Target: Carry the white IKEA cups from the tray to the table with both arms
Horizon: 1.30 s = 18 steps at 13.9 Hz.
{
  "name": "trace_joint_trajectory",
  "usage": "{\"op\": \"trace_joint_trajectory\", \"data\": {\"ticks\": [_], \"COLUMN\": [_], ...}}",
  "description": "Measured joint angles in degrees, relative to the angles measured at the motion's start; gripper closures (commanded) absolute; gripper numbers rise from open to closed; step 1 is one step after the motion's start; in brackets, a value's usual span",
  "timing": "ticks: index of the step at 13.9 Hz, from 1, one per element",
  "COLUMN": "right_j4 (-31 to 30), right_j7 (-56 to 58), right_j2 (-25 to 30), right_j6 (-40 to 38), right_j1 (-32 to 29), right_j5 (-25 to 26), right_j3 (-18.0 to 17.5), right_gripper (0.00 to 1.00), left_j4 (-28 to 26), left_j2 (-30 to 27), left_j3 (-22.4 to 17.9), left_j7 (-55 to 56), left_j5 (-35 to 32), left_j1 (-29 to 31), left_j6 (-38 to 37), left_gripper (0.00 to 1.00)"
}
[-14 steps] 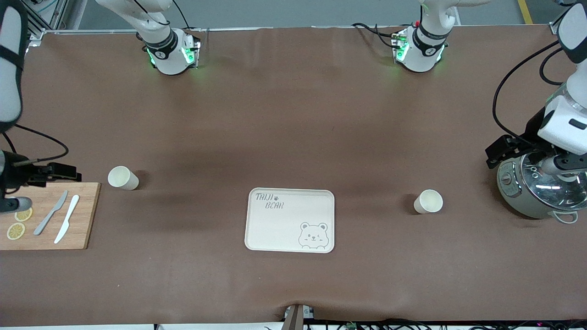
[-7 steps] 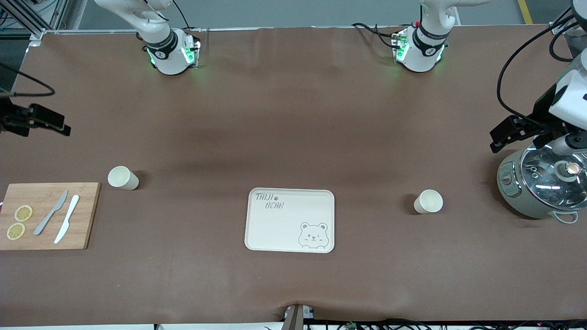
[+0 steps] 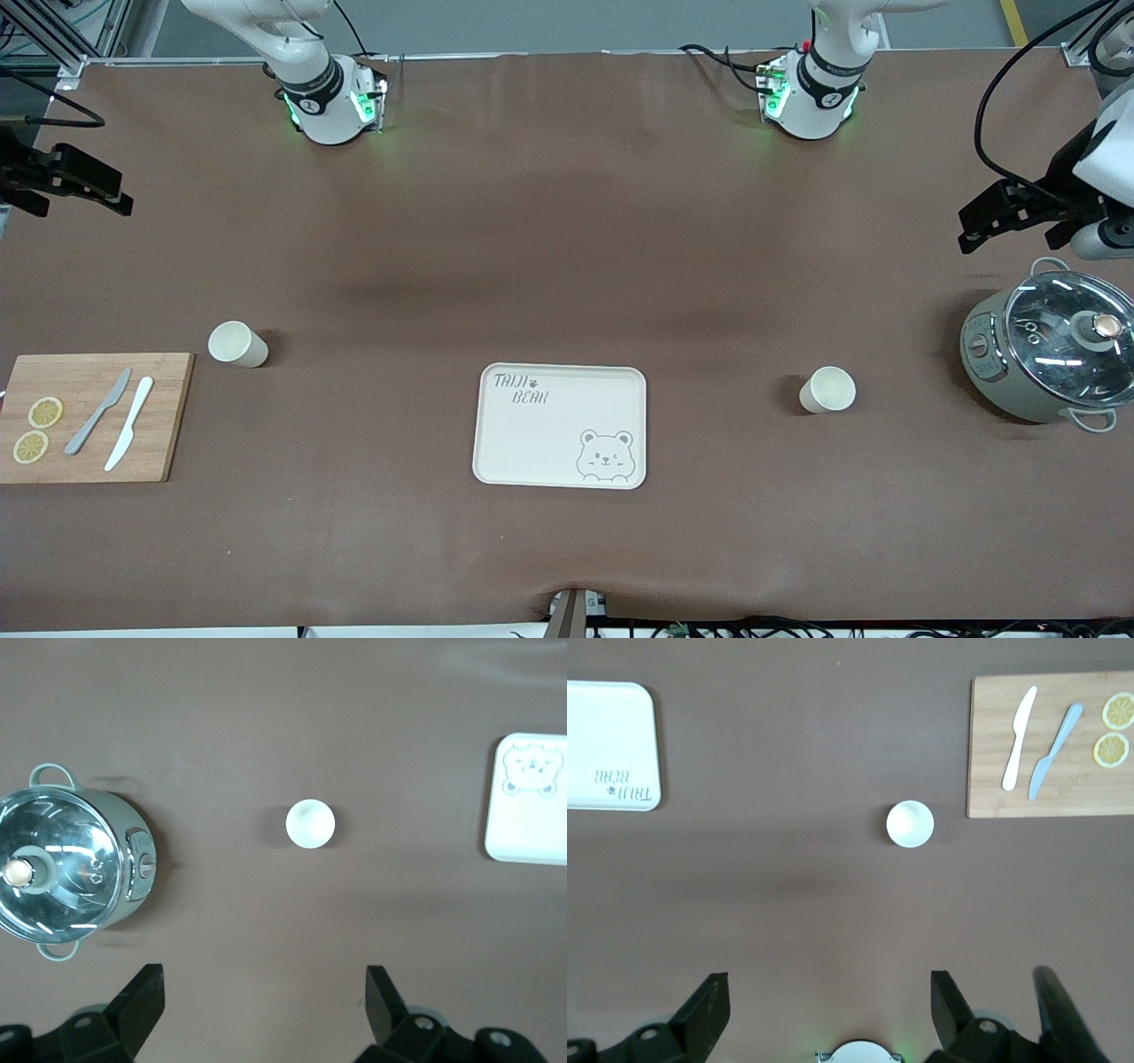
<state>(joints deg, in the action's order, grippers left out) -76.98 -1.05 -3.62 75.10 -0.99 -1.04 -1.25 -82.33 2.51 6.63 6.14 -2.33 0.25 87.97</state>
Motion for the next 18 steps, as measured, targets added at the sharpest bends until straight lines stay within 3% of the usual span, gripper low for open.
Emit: {"op": "trace_joint_trajectory", "data": {"ticks": [7, 18], "right_j4": [-6.52, -7.39], "right_j7": [0.00, 0.00], "right_j2": [4.90, 5.14], "right_j6": [-0.62, -0.61], "right_j1": [0.05, 0.02], "right_j5": [0.24, 0.34], "right_j3": [-0.20, -0.05], "right_gripper": [0.00, 0.00], "left_j4": [-6.04, -6.86], "left_j2": [-3.12, -3.29], "left_j3": [-0.20, -0.24], "left_j7": [-1.23, -4.14], "left_j5": [0.00, 1.91], "left_j1": [1.06, 2.73], "left_j6": [3.49, 3.51], "left_gripper": [0.00, 0.00]}}
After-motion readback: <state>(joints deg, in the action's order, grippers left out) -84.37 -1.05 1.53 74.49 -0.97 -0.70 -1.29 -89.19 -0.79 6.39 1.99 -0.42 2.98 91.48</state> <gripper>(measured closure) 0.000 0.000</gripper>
